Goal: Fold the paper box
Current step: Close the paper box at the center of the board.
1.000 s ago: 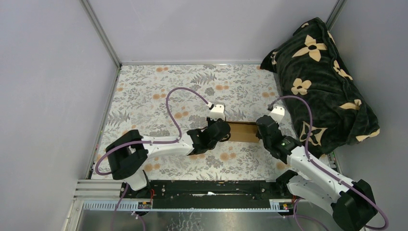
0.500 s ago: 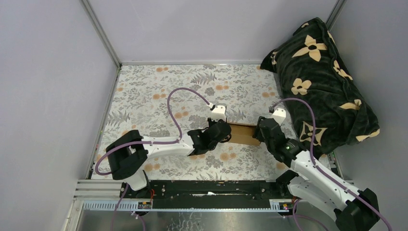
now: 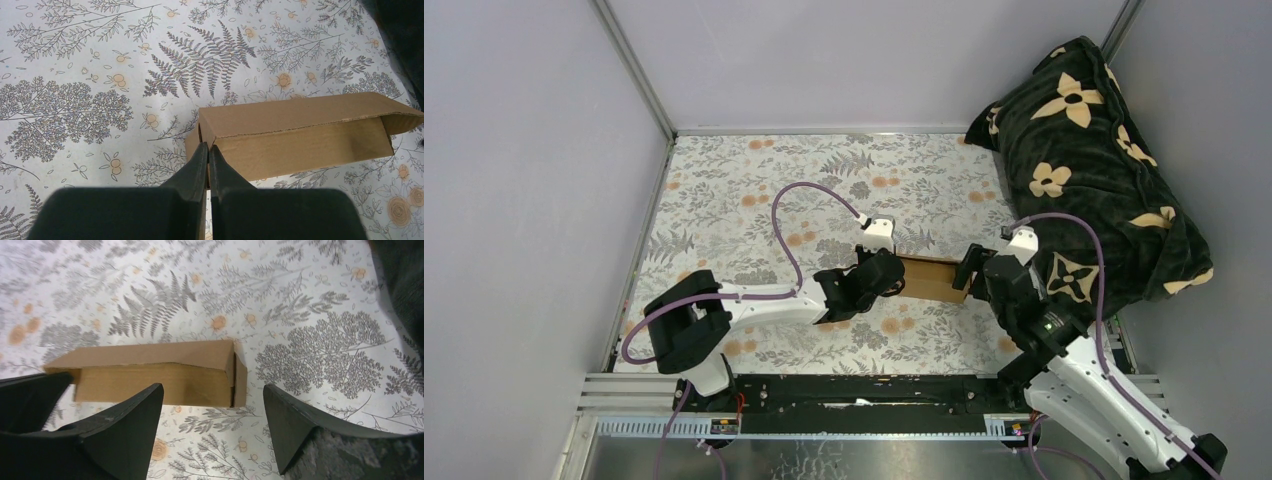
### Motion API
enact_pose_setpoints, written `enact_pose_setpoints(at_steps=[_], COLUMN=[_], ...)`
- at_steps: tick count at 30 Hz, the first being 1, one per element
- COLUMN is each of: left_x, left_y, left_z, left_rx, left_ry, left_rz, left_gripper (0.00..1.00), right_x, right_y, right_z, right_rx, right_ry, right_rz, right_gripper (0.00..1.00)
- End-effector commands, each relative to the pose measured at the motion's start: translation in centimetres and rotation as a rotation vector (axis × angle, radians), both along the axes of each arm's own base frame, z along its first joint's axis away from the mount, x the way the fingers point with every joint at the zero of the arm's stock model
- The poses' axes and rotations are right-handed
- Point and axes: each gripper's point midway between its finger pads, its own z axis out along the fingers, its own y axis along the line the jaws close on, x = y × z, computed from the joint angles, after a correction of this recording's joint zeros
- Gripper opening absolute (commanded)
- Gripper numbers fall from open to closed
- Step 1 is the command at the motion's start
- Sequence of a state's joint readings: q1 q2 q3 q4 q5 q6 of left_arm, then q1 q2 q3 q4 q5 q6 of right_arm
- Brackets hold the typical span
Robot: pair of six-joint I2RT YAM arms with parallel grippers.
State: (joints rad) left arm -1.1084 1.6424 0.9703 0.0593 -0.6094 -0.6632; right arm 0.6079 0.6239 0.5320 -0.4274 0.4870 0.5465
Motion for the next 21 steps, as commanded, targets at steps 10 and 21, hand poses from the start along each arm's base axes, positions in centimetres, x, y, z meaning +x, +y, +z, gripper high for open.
enact_pose_setpoints(at_steps=[10,21], left_x=[-1.3,-1.6], left_y=[1.1,1.1], left_z=[-1.4,-1.5], left_rx=[0.058,0.044], left_ry=[0.012,-0.024], left_rz=[-0.034,-0.058], left_gripper=[0.04,0.04], right_x=[5.3,8.8], right_y=[3.8,6.1], right_z=[7.1,2.9], right_rx=[-0.023,0.007], right_ry=[-0.056,0.128], right_rz=[0.139,0.281], right_gripper=[0.81,0.77])
